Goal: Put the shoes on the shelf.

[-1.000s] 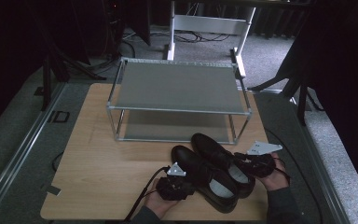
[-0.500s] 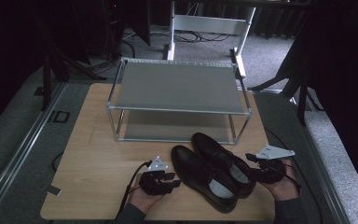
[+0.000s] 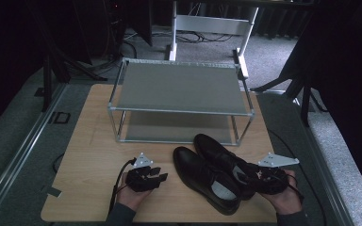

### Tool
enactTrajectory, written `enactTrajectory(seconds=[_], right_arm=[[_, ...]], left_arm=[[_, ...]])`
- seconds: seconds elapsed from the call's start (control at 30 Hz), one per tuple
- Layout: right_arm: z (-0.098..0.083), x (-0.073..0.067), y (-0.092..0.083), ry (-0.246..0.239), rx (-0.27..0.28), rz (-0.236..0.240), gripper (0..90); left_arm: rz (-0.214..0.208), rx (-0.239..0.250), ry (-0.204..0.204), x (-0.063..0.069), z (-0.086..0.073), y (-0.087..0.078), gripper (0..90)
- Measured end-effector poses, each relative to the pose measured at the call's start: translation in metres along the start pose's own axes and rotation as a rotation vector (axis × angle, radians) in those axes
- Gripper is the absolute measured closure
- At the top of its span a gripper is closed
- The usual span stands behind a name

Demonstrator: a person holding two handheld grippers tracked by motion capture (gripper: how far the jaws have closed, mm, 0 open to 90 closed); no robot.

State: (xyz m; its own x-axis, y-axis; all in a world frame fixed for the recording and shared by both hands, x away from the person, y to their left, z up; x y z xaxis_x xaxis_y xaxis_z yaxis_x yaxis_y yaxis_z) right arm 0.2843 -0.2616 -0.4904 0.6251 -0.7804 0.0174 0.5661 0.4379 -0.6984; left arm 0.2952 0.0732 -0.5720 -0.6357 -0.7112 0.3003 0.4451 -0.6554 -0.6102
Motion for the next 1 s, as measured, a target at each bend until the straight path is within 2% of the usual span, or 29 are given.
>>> enactTrajectory(seconds=[0.27,0.53,0.83,1.0], right_arm=[[-0.005,-0.011,0.005,0.018,-0.049,0.022,41.8],[-0.012,-0.018,0.017,0.033,-0.113,0.020,40.3],[-0.020,-0.020,0.029,0.048,-0.196,-0.011,43.9],[-0.024,-0.020,0.034,0.067,-0.244,0.001,45.5]], left_arm=[[0.015,-0.001,-0.007,-0.004,-0.002,-0.002,57.6],[0.016,-0.014,-0.002,-0.002,-0.004,0.001,56.8],[0.015,-0.019,-0.003,-0.002,-0.005,0.002,56.9],[0.015,-0.020,0.001,-0.001,-0.005,0.003,56.8]])
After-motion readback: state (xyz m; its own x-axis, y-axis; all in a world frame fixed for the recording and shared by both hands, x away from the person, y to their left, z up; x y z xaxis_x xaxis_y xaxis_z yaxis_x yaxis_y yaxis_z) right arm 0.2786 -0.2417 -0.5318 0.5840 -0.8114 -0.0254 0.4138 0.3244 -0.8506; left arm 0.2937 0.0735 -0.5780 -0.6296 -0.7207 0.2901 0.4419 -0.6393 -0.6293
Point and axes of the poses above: each handheld gripper's, and its own axes: y roughly forward along the jaws, z roughly out of its top, x roughly to its right, the point moved 6 cm from there along y, roughly forward along the jaws, and after that the axes turned 3 degrees about -z, right-handed, at the moved point
